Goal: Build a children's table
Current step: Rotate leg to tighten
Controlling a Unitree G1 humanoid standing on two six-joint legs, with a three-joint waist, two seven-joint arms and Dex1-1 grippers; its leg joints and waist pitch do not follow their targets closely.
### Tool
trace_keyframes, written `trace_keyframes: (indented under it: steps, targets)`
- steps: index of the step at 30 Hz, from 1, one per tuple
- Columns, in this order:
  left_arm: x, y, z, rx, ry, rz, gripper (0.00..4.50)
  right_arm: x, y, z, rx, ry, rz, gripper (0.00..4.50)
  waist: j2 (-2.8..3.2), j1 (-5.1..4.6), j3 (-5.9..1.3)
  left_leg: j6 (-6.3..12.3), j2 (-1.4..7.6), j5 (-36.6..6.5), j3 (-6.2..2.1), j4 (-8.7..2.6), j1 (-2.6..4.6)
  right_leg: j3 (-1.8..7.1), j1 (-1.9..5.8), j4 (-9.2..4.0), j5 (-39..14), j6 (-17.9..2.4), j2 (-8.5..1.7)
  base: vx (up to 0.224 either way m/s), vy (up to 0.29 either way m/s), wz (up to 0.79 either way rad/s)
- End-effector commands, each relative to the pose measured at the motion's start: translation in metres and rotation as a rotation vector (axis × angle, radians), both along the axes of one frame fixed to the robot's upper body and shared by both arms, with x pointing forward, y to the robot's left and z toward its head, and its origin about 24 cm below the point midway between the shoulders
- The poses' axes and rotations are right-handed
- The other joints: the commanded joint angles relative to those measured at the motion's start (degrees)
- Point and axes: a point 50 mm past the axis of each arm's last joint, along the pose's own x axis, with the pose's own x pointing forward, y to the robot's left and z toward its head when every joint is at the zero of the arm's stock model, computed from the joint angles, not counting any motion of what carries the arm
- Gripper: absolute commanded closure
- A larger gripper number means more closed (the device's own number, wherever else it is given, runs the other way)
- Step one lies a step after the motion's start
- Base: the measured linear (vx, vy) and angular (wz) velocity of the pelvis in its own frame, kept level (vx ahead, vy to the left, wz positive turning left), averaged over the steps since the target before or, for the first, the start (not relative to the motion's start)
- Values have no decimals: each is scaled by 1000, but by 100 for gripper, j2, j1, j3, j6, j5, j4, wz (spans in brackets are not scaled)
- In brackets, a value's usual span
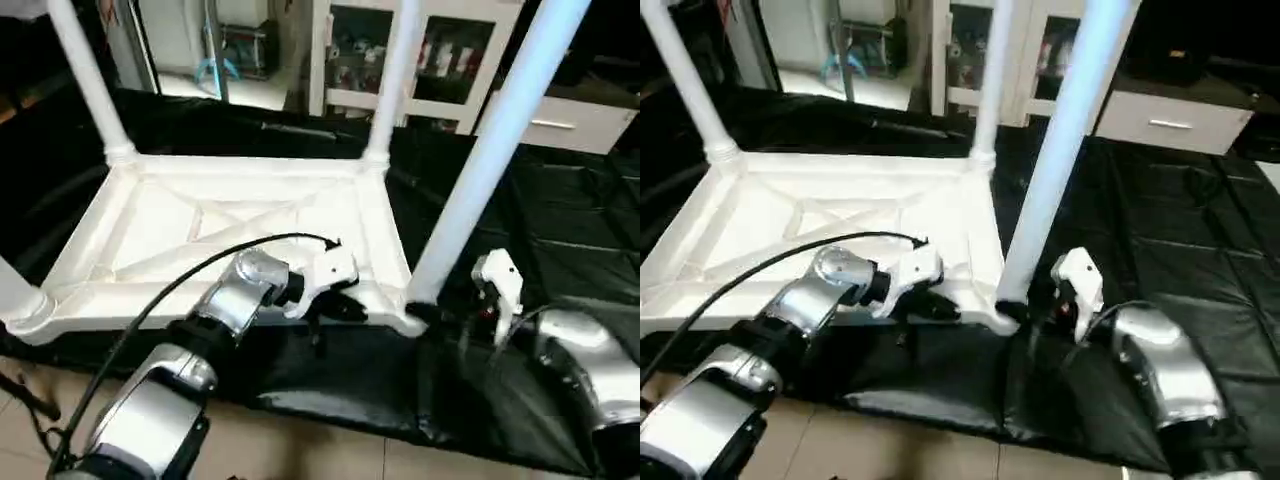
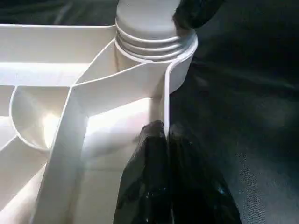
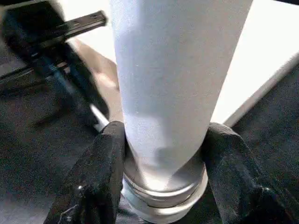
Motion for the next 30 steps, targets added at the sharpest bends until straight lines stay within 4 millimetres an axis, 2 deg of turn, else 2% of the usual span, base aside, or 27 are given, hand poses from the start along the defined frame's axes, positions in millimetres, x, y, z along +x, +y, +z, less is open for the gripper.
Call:
trace_keyframes:
  steps: [1, 3, 4, 5, 6, 7, 8, 9, 10, 11, 13, 14, 18, 19, 23, 24, 25, 26, 28, 29, 30]
  targets:
    - [6, -15, 4, -5, -28, 63, 450, -5, 9, -21, -38, 98, -55, 241, -63, -31, -262, 124, 219, -2110, -151, -528, 40, 154, 179, -494, -2686, -968, -219, 0, 0, 0]
    - [13, -19, 5, 10, -49, 169, 450, -1, 14, -27, -72, 110, -142, 241, -60, -90, -264, 59, 203, -2173, -162, -524, 46, 139, 153, -521, -2871, -854, -210, 0, 0, 0]
    - [21, -23, 6, 14, -50, 319, 450, 5, 20, -34, -115, 123, -250, 241, -44, -110, -260, 30, 193, -2181, -161, -521, 33, 138, 140, -514, -2907, -842, -208, 0, 0, 0]
    - [22, -24, 6, 16, -49, 337, 450, 6, 21, -35, -122, 123, -266, 241, -50, -122, -261, -4, 184, -2210, -164, -516, 46, 124, 131, -529, -2994, -807, -200, 0, 0, 0]
    - [26, -29, 7, 25, -51, 418, 450, 15, 27, -40, -164, 113, -383, 241, -63, -145, -265, -36, 173, -2226, -179, -513, 45, 107, 135, -547, -3147, -726, -212, 0, 0, 0]
    - [27, -31, 7, 27, -57, 440, 450, 18, 29, -42, -179, 107, -433, 242, -59, -191, -262, -52, 155, -2244, -201, -517, 9, 88, 143, -566, -3285, -637, -211, 0, 0, 0]
    - [28, -34, 9, 23, -66, 461, 450, 22, 34, -43, -182, 108, -470, 243, -54, -204, -269, -63, 154, -2248, -211, -517, 16, 79, 149, -577, -3314, -610, -217, 0, 0, 0]
    - [30, -39, 11, 16, -90, 491, 450, 28, 45, -44, -175, 106, -517, 244, -26, -293, -284, -20, 147, -2224, -227, -527, -20, 71, 157, -585, -3135, -636, -213, 0, 0, 0]
    - [30, -40, 11, 15, -92, 492, 450, 28, 46, -44, -175, 105, -518, 244, -23, -306, -290, -25, 153, -2237, -239, -535, -19, 60, 168, -579, -3062, -654, -208, 0, 0, 0]
    - [32, -45, 14, 12, -126, 518, 450, 35, 61, -43, -164, 92, -536, 244, -14, -331, -302, -2, 158, -2229, -230, -535, -6, 71, 159, -579, -2821, -730, -201, 0, 0, 0]
    - [33, -48, 16, 10, -151, 530, 450, 41, 72, -40, -164, 73, -556, 245, -14, -385, -299, 20, 151, -2282, -214, -538, -12, 74, 158, -566, -2595, -863, -186, 0, 0, 0]
    - [33, -49, 17, 6, -154, 536, 450, 44, 74, -39, -160, 70, -570, 245, -31, -387, -301, 48, 151, -2263, -206, -532, -12, 79, 161, -565, -2540, -890, -188, 0, 0, 0]
    - [35, -47, 18, 7, -157, 543, 450, 50, 78, -32, -133, 43, -593, 245, -22, -369, -313, 149, 168, -2016, -172, -532, -11, 116, 181, -508, -2041, -1087, -193, 0, 0, 0]
    - [35, -45, 17, 9, -158, 544, 450, 50, 78, -31, -126, 42, -594, 246, -46, -359, -316, 185, 172, -1936, -159, -530, -16, 122, 193, -495, -1904, -1129, -196, 0, 0, 0]
    - [36, -40, 16, 12, -164, 548, 450, 49, 76, -26, -79, -7, -574, 246, -37, -314, -332, 317, 181, -1621, -125, -508, 4, 141, 204, -453, -1535, -1274, -211, 0, 0, 0]
    - [36, -38, 15, 11, -163, 536, 450, 47, 71, -22, -58, -34, -564, 246, -52, -304, -324, 345, 181, -1586, -118, -511, 2, 142, 209, -460, -1503, -1269, -206, 0, 0, 0]
    - [36, -36, 15, 10, -167, 513, 450, 44, 66, -18, -33, -51, -554, 246, -41, -289, -342, 395, 189, -1478, -113, -500, 7, 148, 214, -432, -1364, -1311, -209, 0, 0, 0]
    - [36, -35, 15, 9, -170, 503, 450, 43, 64, -16, -24, -59, -549, 190, -54, -279, -340, 434, 187, -1408, -111, -496, 0, 148, 222, -431, -1297, -1323, -209, 0, 0, 0]
    - [33, -30, 11, 34, -158, 449, 450, 39, 51, -7, 29, -82, -570, 176, -55, -223, -343, 574, 195, -1206, -87, -479, 16, 157, 218, -400, -1065, -1397, -205, 0, 0, 0]
    - [33, -30, 10, 34, -158, 449, 450, 39, 51, -7, 29, -82, -570, 176, -52, -205, -332, 610, 193, -1176, -91, -485, -5, 156, 244, -401, -1057, -1377, -209, 0, 0, 0]
    - [30, -26, 7, 40, -151, 394, 450, 36, 40, 0, 47, -112, -585, 142, -41, -212, -343, 660, 204, -1060, -119, -500, -59, 151, 291, -377, -1015, -1336, -226, 0, 0, 0]
